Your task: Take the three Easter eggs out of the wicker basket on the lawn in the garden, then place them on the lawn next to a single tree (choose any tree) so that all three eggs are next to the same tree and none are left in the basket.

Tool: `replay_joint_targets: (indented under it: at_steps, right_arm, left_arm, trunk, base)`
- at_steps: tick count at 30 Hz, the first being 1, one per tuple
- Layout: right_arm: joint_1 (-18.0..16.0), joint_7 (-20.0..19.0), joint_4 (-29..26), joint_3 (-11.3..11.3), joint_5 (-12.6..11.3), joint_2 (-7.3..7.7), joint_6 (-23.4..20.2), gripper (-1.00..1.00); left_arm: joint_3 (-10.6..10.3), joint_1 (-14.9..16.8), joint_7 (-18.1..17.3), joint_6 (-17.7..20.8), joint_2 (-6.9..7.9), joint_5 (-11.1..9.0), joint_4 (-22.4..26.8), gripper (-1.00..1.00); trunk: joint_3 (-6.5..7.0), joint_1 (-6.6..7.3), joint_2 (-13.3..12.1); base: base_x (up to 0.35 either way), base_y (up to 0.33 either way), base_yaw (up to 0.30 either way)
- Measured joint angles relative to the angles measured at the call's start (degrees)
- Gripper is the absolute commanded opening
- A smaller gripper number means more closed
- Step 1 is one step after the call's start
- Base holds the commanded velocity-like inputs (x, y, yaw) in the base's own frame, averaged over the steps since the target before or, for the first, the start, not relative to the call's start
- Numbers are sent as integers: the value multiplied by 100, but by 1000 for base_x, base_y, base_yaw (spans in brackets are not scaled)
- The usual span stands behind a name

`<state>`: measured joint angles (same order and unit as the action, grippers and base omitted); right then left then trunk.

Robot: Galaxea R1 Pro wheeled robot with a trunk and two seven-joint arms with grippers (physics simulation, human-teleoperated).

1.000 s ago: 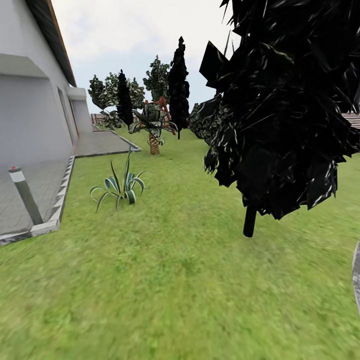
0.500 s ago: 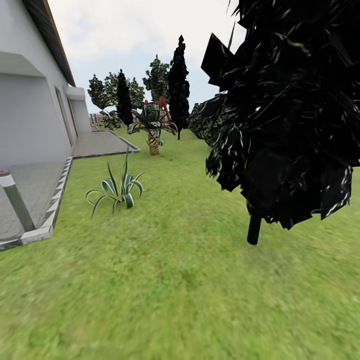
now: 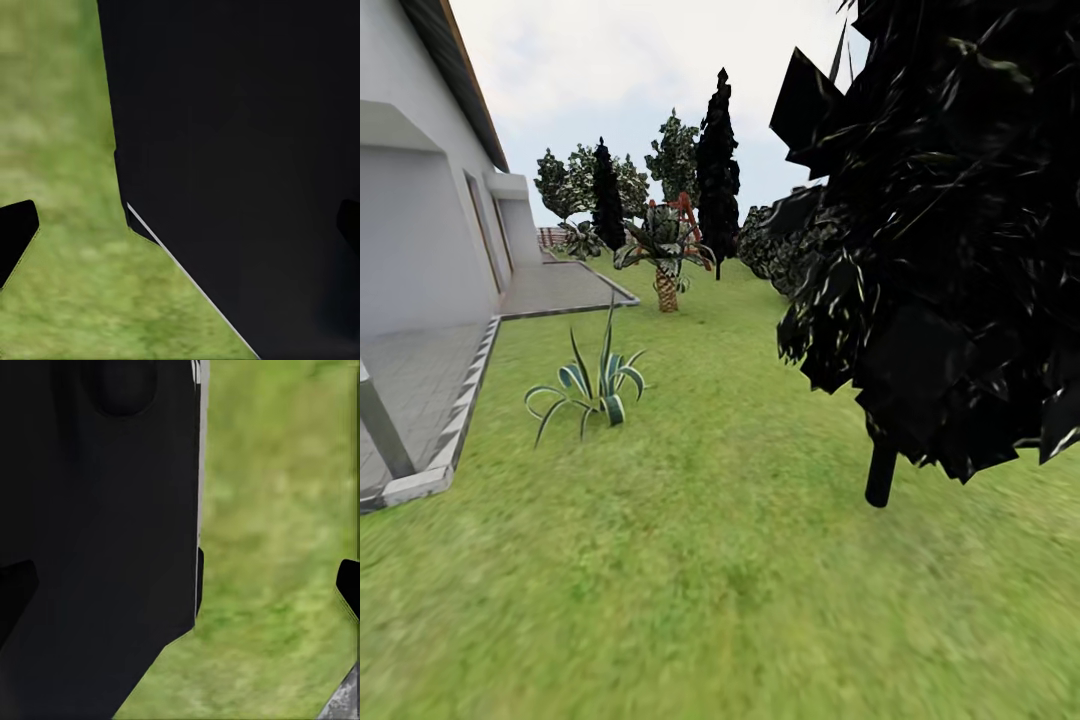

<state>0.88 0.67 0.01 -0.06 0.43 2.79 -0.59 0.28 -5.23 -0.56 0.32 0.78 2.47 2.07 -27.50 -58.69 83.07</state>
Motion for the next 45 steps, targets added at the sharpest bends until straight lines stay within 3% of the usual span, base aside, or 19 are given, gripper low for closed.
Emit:
replay_joint_targets:
  at_steps: [10,35,45]
  right_arm:
    - [0,5,-9,25,-2,-15,35,100]
    - [0,5,-8,-19,-57,-16,36,100]
    - [1,5,-5,-17,-46,-16,36,100]
  left_arm:
    - [0,0,0,0,0,0,0,100]
    - [-1,0,0,0,0,0,0,100]
    - [-2,2,0,0,0,0,-2,100]
  trunk:
    - [0,0,0]
    - [0,-1,0]
    - [0,-1,0]
  base:
    - [331,50,0]
    - [273,218,0]
    - [270,220,-244]
